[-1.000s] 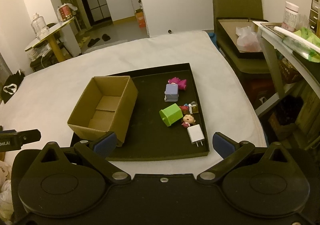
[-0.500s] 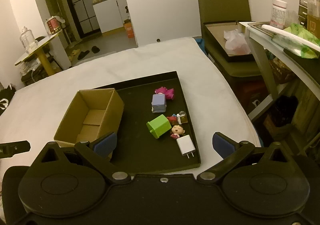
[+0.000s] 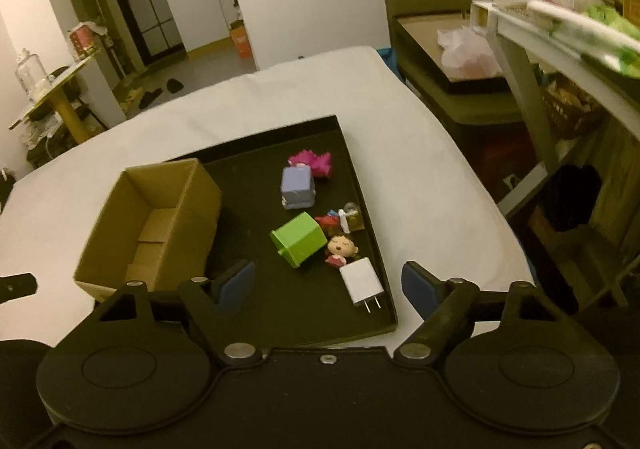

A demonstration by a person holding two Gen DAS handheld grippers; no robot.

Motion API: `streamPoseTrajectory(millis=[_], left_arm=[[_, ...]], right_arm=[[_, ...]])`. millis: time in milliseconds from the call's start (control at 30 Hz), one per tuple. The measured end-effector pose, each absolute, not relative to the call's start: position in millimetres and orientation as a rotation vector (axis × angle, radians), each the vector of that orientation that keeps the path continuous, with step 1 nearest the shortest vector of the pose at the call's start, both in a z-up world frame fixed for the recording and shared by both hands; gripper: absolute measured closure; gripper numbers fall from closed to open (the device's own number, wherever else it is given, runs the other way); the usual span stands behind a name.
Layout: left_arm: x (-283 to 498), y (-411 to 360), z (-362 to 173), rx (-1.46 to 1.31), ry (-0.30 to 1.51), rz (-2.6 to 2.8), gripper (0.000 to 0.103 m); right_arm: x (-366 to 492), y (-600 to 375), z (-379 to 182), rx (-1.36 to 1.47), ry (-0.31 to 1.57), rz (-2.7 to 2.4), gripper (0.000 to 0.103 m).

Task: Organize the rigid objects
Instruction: 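Move the right gripper down onto the white plug charger and close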

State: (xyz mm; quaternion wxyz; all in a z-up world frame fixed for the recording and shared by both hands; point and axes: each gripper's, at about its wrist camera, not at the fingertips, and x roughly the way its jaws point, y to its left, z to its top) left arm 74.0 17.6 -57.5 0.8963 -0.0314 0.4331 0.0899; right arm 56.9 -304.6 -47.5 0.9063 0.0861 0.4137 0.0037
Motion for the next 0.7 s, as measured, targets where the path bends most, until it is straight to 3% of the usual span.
streamPoseTrajectory(millis=[100, 300, 533, 700], left_arm=[[82, 22, -65, -0.072, 0.904, 0.205, 0.011], [100, 27, -81, -0.068, 0.928, 0.233, 0.013], [121, 32, -103, -0.064, 0.984, 0.241, 0.033], [133, 33, -110, -0.045, 0.99, 0.266, 0.037]], right_arm=[[66, -307, -61, 0.189, 0.885, -0.001, 0.038], [86, -306, -84, 0.197, 0.942, -0.001, 0.042], [110, -312, -117, 0.225, 1.009, 0.009, 0.049], [128, -316, -135, 0.267, 1.056, 0.015, 0.049]])
